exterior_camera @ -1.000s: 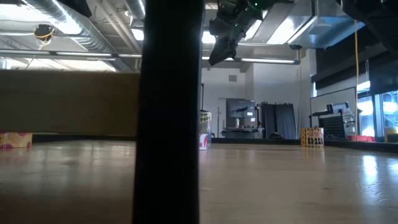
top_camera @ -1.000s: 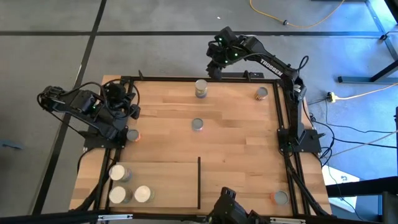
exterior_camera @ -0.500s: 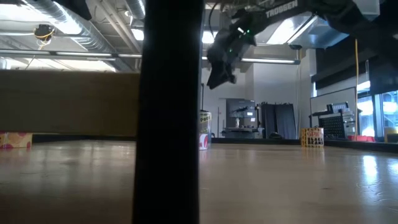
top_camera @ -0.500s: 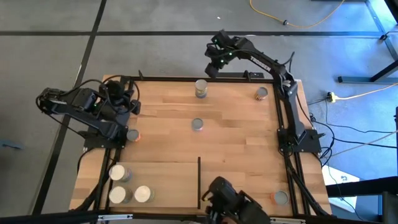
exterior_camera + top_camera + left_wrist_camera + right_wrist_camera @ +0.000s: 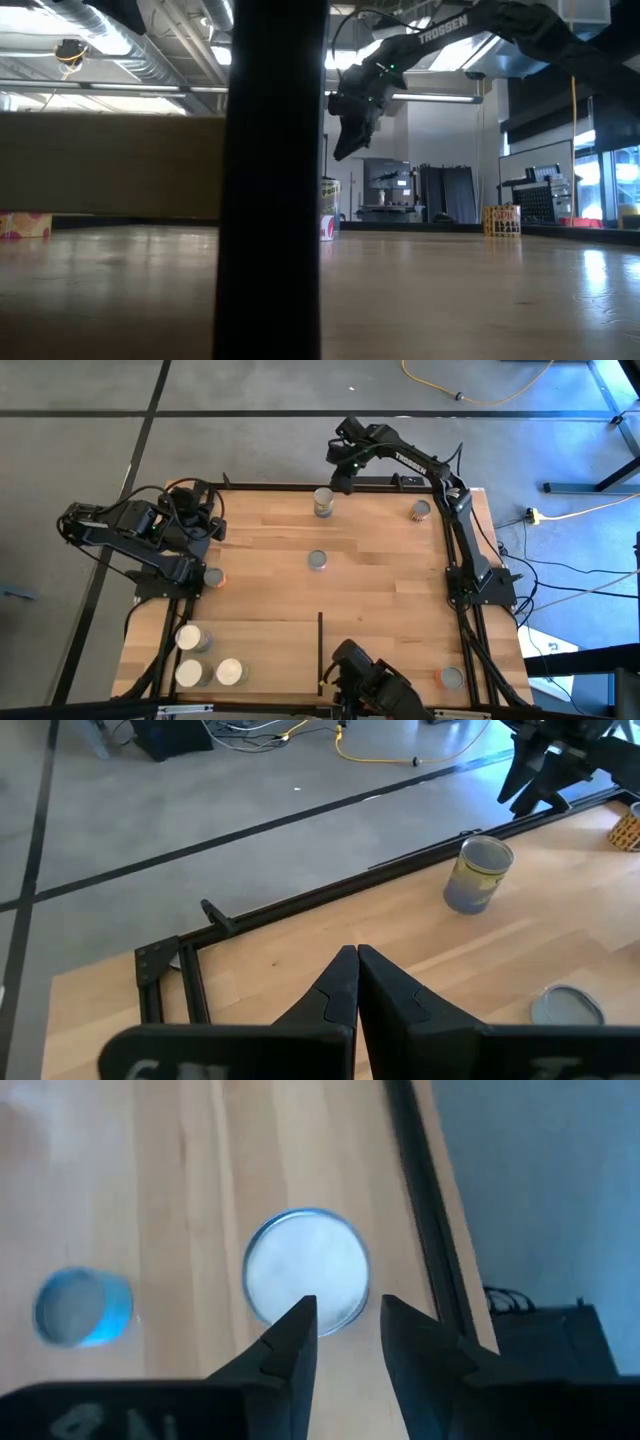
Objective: Pick and place cans onto a shelf
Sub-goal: Put the canned peas on the shelf
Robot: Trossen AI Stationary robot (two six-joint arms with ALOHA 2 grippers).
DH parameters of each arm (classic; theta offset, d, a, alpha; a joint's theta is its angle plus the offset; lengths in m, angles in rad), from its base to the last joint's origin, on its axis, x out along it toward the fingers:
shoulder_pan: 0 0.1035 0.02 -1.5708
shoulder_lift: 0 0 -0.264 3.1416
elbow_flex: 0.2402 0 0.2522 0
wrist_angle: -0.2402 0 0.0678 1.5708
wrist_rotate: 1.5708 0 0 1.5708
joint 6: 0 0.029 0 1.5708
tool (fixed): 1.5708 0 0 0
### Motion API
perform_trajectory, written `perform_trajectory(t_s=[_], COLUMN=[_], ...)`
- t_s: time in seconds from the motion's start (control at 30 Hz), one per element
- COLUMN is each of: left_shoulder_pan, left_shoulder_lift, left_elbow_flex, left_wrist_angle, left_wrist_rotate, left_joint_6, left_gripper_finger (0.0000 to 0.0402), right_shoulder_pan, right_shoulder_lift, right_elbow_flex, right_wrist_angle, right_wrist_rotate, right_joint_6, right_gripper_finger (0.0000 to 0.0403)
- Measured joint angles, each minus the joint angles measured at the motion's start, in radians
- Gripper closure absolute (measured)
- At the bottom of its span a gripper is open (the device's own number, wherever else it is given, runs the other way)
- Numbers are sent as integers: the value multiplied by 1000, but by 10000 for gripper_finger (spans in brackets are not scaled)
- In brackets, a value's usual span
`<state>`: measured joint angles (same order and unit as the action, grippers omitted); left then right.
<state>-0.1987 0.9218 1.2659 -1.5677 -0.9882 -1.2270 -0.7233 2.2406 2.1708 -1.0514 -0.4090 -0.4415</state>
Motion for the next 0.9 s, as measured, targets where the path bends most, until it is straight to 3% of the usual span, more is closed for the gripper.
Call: perform_trajectory(t_s=[0.23, 0.5, 0.9], left_shoulder_pan=[0, 0, 0], left_shoulder_lift=[0, 0, 0], left_elbow_flex=[0, 0, 0], left_wrist_angle=[0, 0, 0], left_wrist_rotate=[0, 0, 4], left_joint_6=[0, 0, 0], left_gripper_finger=[399, 399, 401], right_shoulder_pan=[-1, -1, -1], right_shoulder_lift=[2, 2, 20], right_elbow_flex=[0, 0, -1], right_wrist_angle=[-23, -23, -32], right_wrist_rotate=[-12, -25, -89], right_joint_6=[-200, -69, -57], right_gripper_finger=[288, 288, 288])
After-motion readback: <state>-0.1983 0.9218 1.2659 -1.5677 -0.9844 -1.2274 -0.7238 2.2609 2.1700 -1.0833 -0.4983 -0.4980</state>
